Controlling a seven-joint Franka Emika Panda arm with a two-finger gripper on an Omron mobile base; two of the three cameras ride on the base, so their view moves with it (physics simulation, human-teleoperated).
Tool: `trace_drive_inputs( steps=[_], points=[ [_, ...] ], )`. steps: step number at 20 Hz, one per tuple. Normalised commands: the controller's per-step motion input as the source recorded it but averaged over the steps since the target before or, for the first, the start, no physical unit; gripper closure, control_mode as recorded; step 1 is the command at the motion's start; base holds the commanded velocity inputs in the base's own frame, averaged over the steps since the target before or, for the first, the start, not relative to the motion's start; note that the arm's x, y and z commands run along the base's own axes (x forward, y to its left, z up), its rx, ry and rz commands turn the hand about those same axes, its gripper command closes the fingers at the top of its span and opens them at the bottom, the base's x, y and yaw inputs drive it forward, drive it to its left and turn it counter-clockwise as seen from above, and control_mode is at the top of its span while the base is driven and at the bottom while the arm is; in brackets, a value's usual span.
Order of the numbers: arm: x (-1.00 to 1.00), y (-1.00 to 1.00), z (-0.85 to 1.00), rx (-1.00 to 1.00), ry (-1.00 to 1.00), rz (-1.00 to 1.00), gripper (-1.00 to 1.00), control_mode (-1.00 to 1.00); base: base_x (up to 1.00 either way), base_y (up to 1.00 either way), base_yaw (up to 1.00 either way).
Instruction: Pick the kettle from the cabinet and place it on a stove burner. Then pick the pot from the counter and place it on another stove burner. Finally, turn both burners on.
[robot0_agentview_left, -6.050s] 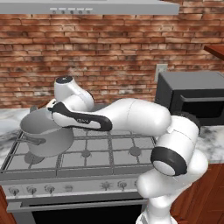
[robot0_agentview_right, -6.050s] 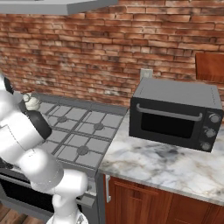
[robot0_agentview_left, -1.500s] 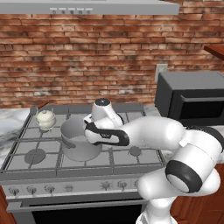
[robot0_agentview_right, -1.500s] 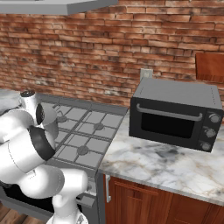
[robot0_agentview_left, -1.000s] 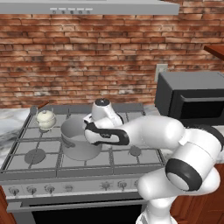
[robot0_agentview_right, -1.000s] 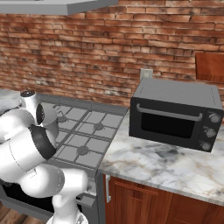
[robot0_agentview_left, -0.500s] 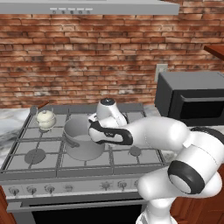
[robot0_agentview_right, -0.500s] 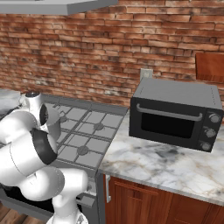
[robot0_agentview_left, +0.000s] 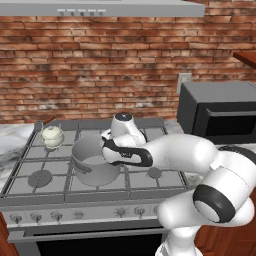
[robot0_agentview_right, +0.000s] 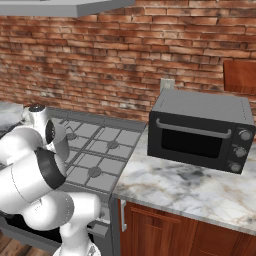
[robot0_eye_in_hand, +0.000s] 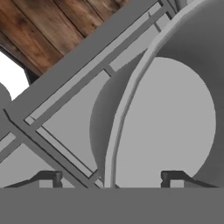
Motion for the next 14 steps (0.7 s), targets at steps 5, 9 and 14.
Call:
trace_drive_inputs(
  steps=[5,9,14],
  points=[
    [-0.01,0.0,0.31,0.0,-0.08,0.0,-1.0,-1.0,0.0,0.0,0.0],
    [-0.16,0.0,0.43,0.0,-0.1,0.0,-1.0,-1.0,0.0,0.0,0.0],
    [-0.24,0.0,0.41,0.0,-0.1,0.02,-1.0,-1.0,0.0,0.0,0.0]
  ],
)
